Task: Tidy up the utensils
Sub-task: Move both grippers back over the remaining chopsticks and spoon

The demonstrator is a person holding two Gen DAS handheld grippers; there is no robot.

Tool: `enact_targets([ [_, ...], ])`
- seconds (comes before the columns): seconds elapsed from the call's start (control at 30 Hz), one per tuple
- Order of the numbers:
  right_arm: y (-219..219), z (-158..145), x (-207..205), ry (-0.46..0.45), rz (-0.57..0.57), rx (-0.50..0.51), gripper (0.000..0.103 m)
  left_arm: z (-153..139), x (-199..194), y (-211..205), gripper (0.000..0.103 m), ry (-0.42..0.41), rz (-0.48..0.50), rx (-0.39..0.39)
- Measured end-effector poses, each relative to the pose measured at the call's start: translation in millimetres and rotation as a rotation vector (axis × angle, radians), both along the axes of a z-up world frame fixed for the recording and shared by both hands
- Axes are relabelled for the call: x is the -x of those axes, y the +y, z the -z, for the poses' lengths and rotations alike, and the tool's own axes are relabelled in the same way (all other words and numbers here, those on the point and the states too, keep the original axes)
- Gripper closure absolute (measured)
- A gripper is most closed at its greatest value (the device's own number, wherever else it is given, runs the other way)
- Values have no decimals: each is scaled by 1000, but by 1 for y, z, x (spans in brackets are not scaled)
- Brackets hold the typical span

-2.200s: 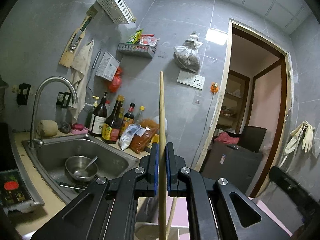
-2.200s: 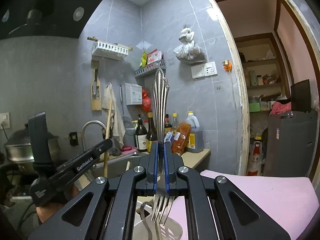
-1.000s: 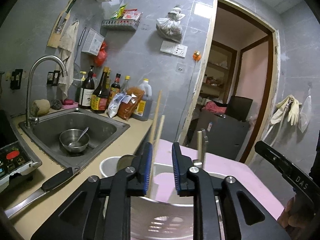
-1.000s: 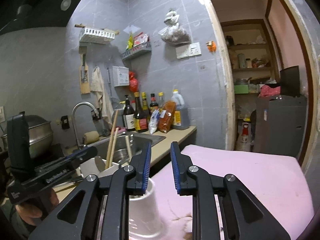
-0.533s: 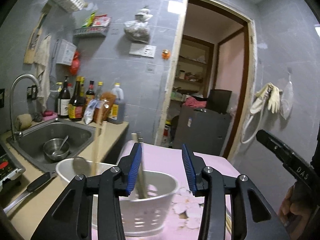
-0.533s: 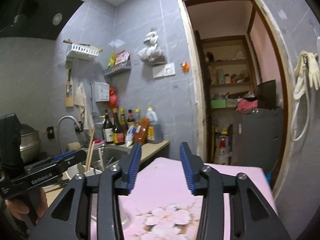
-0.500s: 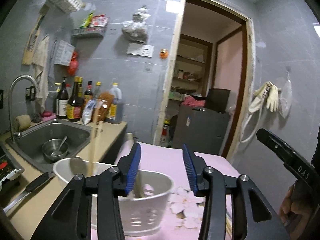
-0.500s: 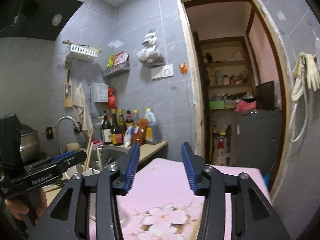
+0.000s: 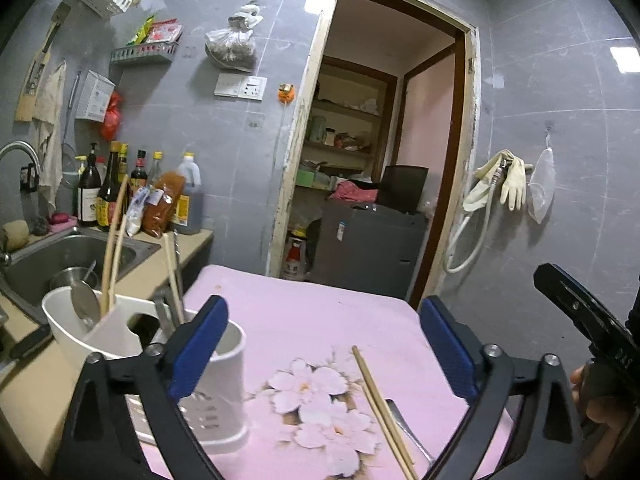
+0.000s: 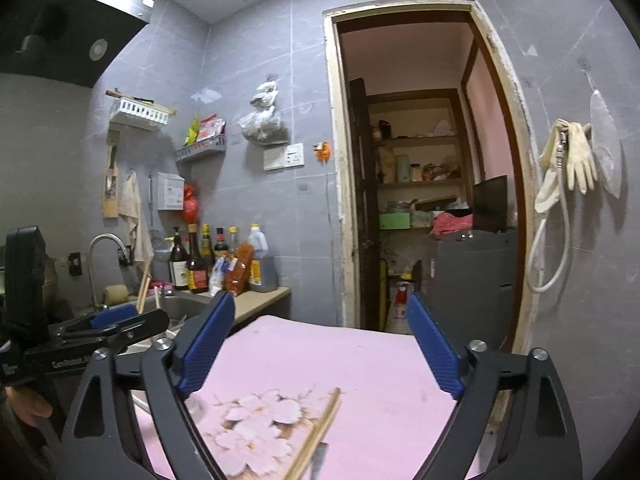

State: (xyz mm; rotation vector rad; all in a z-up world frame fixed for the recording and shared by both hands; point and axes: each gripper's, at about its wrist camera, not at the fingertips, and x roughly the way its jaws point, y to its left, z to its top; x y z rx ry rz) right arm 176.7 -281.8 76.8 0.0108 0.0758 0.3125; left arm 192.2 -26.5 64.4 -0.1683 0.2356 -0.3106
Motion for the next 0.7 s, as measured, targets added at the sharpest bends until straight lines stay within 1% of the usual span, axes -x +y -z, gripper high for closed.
enact_targets([
  [0.07, -6, 4, 2, -2, 12, 7, 2, 2, 2, -4, 3, 3, 9, 1],
  [0.1, -8, 6, 3, -2, 16, 9, 0, 3, 2, -6, 2, 7, 15, 0],
  [0.27, -19, 16, 3, 11, 33, 19, 0, 14, 2, -21, 2, 33, 33, -33],
  [0.4, -24, 25, -1, 55, 35, 47, 0, 25, -2, -32, 2, 77, 61, -83],
  [0.53, -27, 36, -7, 135, 23, 90, 0, 38, -12, -44, 2, 160, 97, -137],
  [0.63, -29, 44, -13, 211, 12, 106, 0, 50, -24, -52, 2, 257, 128, -172],
  [0.7, -31, 50, -18, 263, -1, 112, 0, 58, -29, -55, 2, 303, 143, -185],
])
